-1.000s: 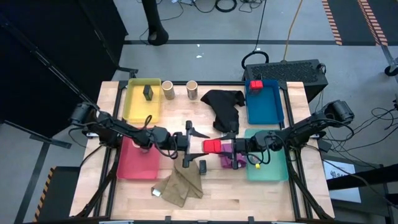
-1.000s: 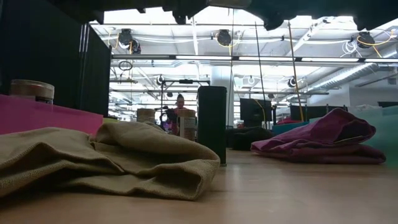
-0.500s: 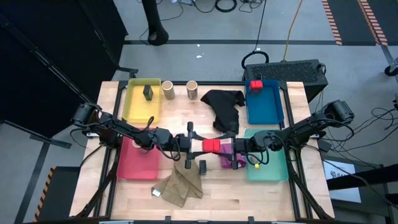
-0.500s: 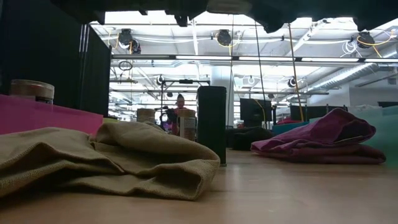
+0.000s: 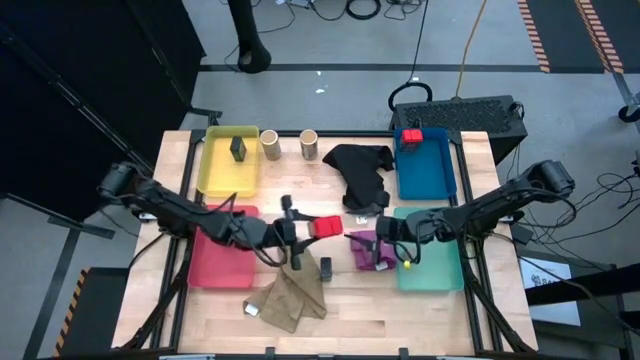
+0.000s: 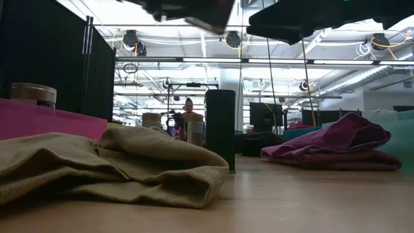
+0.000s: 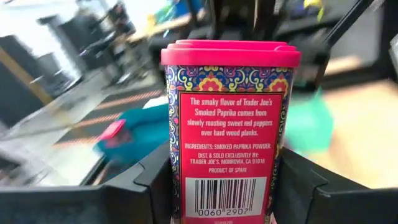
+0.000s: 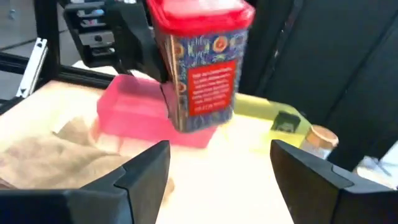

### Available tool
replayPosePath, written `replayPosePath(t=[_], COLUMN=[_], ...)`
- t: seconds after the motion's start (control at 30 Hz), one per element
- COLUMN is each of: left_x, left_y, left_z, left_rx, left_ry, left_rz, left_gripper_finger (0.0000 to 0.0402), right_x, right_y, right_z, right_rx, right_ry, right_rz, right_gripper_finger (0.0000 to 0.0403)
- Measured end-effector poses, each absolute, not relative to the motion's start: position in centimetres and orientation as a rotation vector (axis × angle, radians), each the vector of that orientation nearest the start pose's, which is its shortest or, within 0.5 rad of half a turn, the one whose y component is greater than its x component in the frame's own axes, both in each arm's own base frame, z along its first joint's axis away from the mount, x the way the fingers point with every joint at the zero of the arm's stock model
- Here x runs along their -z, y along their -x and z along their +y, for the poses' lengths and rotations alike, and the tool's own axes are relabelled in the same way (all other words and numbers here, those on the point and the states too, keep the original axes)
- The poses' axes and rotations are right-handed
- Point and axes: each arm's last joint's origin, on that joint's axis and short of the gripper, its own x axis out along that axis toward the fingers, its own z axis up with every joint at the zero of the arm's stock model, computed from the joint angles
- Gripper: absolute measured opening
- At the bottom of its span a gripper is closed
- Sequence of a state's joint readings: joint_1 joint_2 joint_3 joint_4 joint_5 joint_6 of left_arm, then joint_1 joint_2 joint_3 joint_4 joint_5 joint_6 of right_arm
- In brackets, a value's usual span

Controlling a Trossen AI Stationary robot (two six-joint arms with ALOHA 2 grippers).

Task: Sort spices by type
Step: Put the red seasoning can into the dark blue bin

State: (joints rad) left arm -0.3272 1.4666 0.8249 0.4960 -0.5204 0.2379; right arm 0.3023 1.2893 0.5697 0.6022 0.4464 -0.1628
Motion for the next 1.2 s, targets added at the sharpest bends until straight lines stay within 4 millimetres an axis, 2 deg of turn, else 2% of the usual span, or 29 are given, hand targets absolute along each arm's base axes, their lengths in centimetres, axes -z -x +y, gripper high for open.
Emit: replayPosePath(t=[0.17, 0.27, 0.47, 0.63, 0.8, 1.0, 1.2], left_x=[-25.3, -24.5, -22.8, -22.8, -22.8, -22.7, -23.1], left_y=[-28.3, -27.9, -28.9, -29.4, -29.5, -29.5, -29.7], left_z=[-8.8, -8.8, -8.9, -9.0, -9.0, -9.3, -9.6], left_rx=[-0.296, -0.308, -0.255, -0.228, -0.199, -0.117, -0.054], left_ry=[-0.288, -0.241, -0.192, -0.197, -0.199, -0.186, -0.197], left_rz=[0.318, 0.389, 0.436, 0.404, 0.403, 0.407, 0.373], left_gripper_finger=[0.0196, 0.0196, 0.0196, 0.0196, 0.0196, 0.0196, 0.0196], right_x=[-23.2, -23.8, -24.9, -25.3, -26.2, -26.7, -26.5], right_y=[-24.9, -25.1, -27.5, -30.0, -31.8, -32.9, -32.9], right_z=[6.5, 6.5, 7.6, 8.8, 9.5, 10.0, 9.9], right_rx=[0.140, 0.141, 0.121, 0.100, 0.107, 0.091, 0.089], right_ry=[0.170, 0.148, 0.171, 0.208, 0.212, 0.258, 0.253], right_rz=[0.154, 0.144, 0.213, 0.302, 0.364, 0.403, 0.420], right_gripper_finger=[0.0262, 0.0262, 0.0263, 0.0265, 0.0286, 0.0316, 0.0318])
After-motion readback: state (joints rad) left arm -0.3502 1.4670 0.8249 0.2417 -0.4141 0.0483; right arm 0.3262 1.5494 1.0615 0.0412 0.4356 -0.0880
